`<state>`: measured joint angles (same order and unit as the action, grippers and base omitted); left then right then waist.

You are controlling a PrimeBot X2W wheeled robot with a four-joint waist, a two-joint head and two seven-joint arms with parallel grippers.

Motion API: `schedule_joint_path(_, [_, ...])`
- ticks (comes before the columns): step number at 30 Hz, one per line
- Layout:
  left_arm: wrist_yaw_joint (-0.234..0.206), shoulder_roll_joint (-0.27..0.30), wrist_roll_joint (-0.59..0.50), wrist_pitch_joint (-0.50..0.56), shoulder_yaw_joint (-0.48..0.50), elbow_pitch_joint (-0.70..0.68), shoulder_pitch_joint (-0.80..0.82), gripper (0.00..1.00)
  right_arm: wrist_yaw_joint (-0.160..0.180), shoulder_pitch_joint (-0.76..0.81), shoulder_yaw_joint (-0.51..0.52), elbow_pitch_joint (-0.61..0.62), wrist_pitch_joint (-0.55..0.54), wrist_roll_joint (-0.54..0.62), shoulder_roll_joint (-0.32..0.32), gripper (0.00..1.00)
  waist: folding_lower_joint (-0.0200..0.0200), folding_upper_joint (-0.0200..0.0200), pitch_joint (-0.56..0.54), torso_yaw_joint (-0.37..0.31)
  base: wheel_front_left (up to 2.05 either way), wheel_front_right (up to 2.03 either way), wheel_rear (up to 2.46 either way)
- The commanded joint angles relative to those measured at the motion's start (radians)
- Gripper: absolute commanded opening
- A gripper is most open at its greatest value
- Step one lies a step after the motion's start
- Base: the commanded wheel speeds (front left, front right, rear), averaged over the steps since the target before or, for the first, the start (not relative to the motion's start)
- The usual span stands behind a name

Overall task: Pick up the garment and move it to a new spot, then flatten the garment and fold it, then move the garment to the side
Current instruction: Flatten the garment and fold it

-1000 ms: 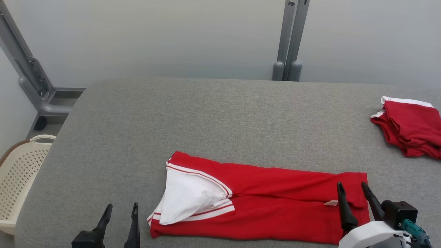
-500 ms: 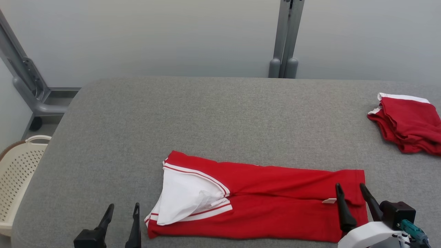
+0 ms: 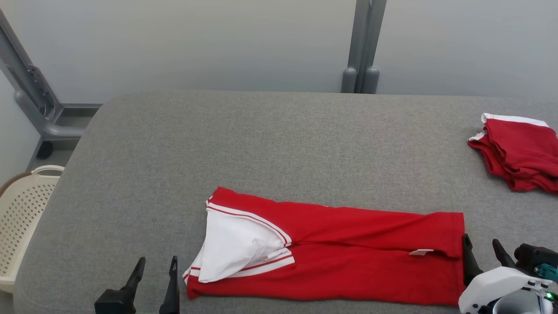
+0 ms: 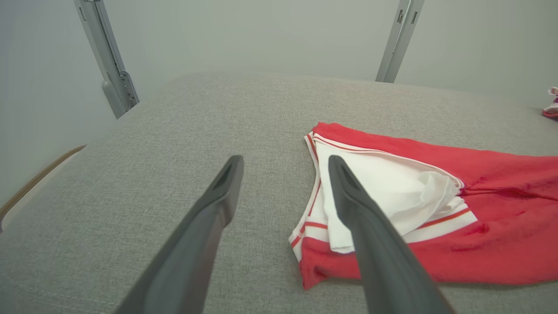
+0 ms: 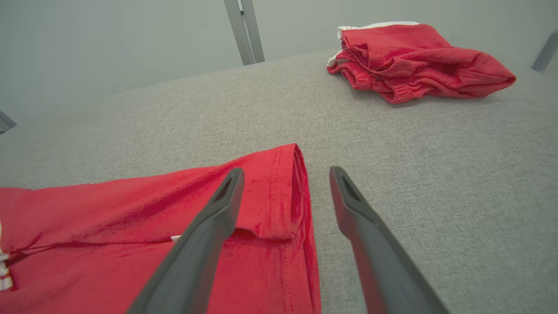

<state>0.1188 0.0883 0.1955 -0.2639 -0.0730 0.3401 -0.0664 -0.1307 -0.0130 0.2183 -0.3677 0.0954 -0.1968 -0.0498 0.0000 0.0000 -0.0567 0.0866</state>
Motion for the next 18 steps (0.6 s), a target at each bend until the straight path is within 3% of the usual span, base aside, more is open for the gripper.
schedule_joint_path(1, [0.003, 0.001, -0.005, 0.0, -0.001, 0.004, 0.019, 1.0, 0.0, -0.016, 0.007, -0.008, -0.022, 0.013, -0.002, 1.0, 0.0, 0.0, 0.007, 0.001, 0.0, 0.0, 0.0])
schedule_joint_path(10, [0.01, 0.002, 0.005, 0.0, -0.008, 0.023, 0.04, 1.0, 0.0, -0.073, 0.076, -0.104, -0.137, 0.017, -0.003, 1.0, 0.0, 0.0, 0.054, 0.028, 0.0, 0.0, 0.0])
schedule_joint_path(18, [0.011, 0.012, 0.012, 0.0, -0.019, 0.034, 0.06, 1.0, 0.0, -0.096, 0.092, -0.156, -0.172, 0.018, -0.002, 1.0, 0.0, 0.0, 0.088, 0.048, 0.0, 0.0, 0.0])
